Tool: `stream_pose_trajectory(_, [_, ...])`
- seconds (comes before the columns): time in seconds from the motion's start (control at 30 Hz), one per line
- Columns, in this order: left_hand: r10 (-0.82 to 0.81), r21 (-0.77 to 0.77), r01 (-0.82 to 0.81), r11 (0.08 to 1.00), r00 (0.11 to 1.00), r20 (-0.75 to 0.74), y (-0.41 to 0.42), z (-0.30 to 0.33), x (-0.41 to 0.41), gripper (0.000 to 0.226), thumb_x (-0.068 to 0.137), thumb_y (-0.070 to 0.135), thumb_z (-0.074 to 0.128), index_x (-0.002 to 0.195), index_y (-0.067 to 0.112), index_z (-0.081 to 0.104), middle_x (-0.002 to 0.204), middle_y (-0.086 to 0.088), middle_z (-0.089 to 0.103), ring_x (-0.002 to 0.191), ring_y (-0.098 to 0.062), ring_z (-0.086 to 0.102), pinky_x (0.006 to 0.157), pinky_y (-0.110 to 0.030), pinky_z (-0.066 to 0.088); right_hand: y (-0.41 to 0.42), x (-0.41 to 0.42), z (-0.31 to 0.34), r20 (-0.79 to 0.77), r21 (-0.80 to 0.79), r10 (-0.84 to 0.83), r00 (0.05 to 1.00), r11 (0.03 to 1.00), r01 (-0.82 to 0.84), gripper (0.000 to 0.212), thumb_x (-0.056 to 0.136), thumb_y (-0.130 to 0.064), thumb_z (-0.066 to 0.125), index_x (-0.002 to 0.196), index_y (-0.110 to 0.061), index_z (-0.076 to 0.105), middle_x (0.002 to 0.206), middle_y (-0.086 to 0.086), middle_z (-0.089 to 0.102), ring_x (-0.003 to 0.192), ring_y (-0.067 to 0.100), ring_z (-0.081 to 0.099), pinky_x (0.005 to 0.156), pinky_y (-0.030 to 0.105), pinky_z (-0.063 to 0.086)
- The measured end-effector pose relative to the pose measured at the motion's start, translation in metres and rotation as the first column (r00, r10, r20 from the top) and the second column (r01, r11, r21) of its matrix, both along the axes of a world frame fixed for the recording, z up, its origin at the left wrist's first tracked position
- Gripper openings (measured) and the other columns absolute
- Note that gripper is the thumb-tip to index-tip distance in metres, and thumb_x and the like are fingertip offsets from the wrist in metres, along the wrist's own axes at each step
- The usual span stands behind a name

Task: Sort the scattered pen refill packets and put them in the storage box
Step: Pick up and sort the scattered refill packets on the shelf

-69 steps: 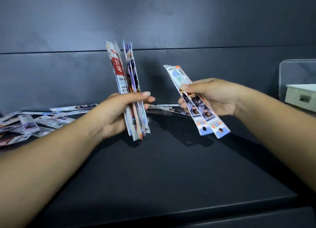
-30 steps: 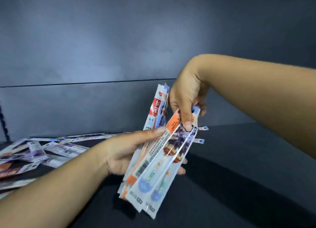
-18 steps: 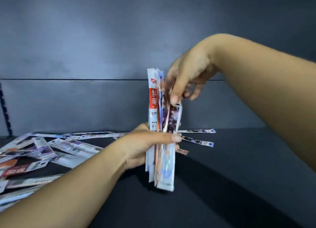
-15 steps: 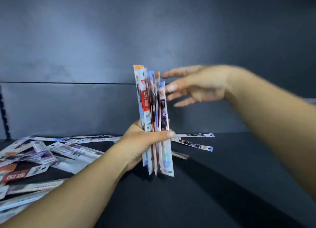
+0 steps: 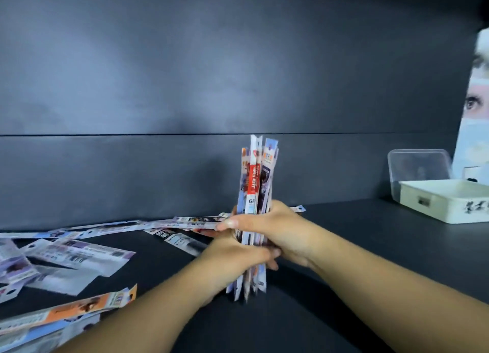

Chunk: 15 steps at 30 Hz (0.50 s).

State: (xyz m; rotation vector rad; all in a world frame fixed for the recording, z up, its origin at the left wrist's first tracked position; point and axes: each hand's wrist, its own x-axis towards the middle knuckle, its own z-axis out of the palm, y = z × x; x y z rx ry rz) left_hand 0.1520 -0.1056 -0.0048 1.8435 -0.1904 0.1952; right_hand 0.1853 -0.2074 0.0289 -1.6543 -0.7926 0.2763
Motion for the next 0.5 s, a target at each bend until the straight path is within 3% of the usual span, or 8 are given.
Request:
stream_pose_trajectory(0.07, [-0.03, -0.026, 0.03, 0.999, 0.999, -0.021, -0.007, 0.001, 0.002, 0.01, 0.076, 0.003, 0.065, 0.082, 0.012, 0.064, 0.057, 0.003, 0.07, 0.064, -0.007, 0.069, 0.07, -0.023, 0.056, -0.01, 0.005, -0.002, -0.055, 0.031, 0.021, 0.998, 0.999, -0.02, 0.006, 0.069, -0.019, 0.072, 0.07, -0.016, 0.067, 0.066, 0.003, 0.063, 0.066, 0.029, 0.056, 0.053, 0.032, 0.042])
stream_pose_trajectory(0.13, [-0.135, -0.154, 0.122, 0.981, 0.987, -0.082, -0.018, 0.004, 0.002, 0.01, 0.067, 0.003, 0.068, 0.07, 0.012, 0.065, 0.052, -0.001, 0.063, 0.055, -0.013, 0.065, 0.063, -0.027, 0.055, -0.029, 0.009, 0.005, -0.107, 0.103, 0.131, 0.986, 0.987, -0.12, 0.006, 0.067, -0.018, 0.068, 0.073, -0.018, 0.067, 0.072, 0.0, 0.07, 0.067, 0.02, 0.064, 0.053, 0.027, 0.048])
stream_pose_trajectory(0.2, [-0.349, -0.34, 0.275, 0.899, 0.92, -0.178, -0.034, 0.009, -0.001, 0.012, 0.051, 0.007, 0.066, 0.061, 0.012, 0.067, 0.045, -0.003, 0.053, 0.045, -0.015, 0.055, 0.054, -0.026, 0.051, -0.051, 0.014, 0.016, -0.147, 0.219, 0.248, 0.958, 0.952, -0.213, 0.014, 0.065, -0.015, 0.07, 0.079, -0.015, 0.066, 0.074, 0.002, 0.074, 0.064, 0.013, 0.069, 0.048, 0.021, 0.051])
stream_pose_trajectory(0.23, [-0.443, -0.416, 0.33, 0.847, 0.872, -0.209, -0.045, 0.012, 0.0, 0.015, 0.046, 0.01, 0.064, 0.061, 0.013, 0.068, 0.044, -0.003, 0.051, 0.043, -0.015, 0.053, 0.052, -0.025, 0.05, -0.063, 0.017, 0.019, -0.164, 0.273, 0.278, 0.947, 0.935, -0.227, 0.014, 0.063, -0.013, 0.074, 0.076, -0.014, 0.068, 0.072, 0.004, 0.074, 0.064, 0.014, 0.07, 0.052, 0.023, 0.054])
stream_pose_trajectory(0.3, [-0.523, -0.453, 0.386, 0.803, 0.822, -0.226, -0.073, 0.014, 0.01, 0.022, 0.048, 0.01, 0.063, 0.069, 0.01, 0.071, 0.049, -0.006, 0.057, 0.047, -0.017, 0.057, 0.055, -0.027, 0.052, -0.089, 0.028, 0.022, -0.177, 0.279, 0.234, 0.956, 0.943, -0.179, 0.011, 0.063, -0.013, 0.076, 0.069, -0.014, 0.067, 0.064, 0.003, 0.072, 0.059, 0.015, 0.069, 0.058, 0.026, 0.057])
stream_pose_trajectory(0.4, [-0.372, -0.386, 0.275, 0.88, 0.906, -0.203, -0.121, 0.014, 0.04, 0.03, 0.059, 0.011, 0.071, 0.089, 0.008, 0.067, 0.074, -0.011, 0.073, 0.069, -0.021, 0.07, 0.067, -0.033, 0.058, -0.13, 0.057, 0.024, -0.153, 0.214, 0.021, 0.988, 0.977, 0.013, 0.013, 0.073, -0.014, 0.069, 0.073, -0.014, 0.056, 0.053, -0.001, 0.066, 0.052, 0.014, 0.065, 0.054, 0.025, 0.056])
stream_pose_trajectory(0.5, [-0.223, -0.353, 0.157, 0.922, 0.963, -0.154, -0.167, 0.014, 0.071, 0.045, 0.062, 0.022, 0.079, 0.104, 0.011, 0.065, 0.094, -0.011, 0.074, 0.088, -0.023, 0.071, 0.078, -0.038, 0.056, -0.174, 0.094, 0.024, -0.157, 0.203, -0.099, 0.983, 0.97, 0.131, 0.012, 0.075, -0.012, 0.071, 0.076, -0.012, 0.059, 0.056, 0.001, 0.067, 0.057, 0.017, 0.066, 0.06, 0.029, 0.056])
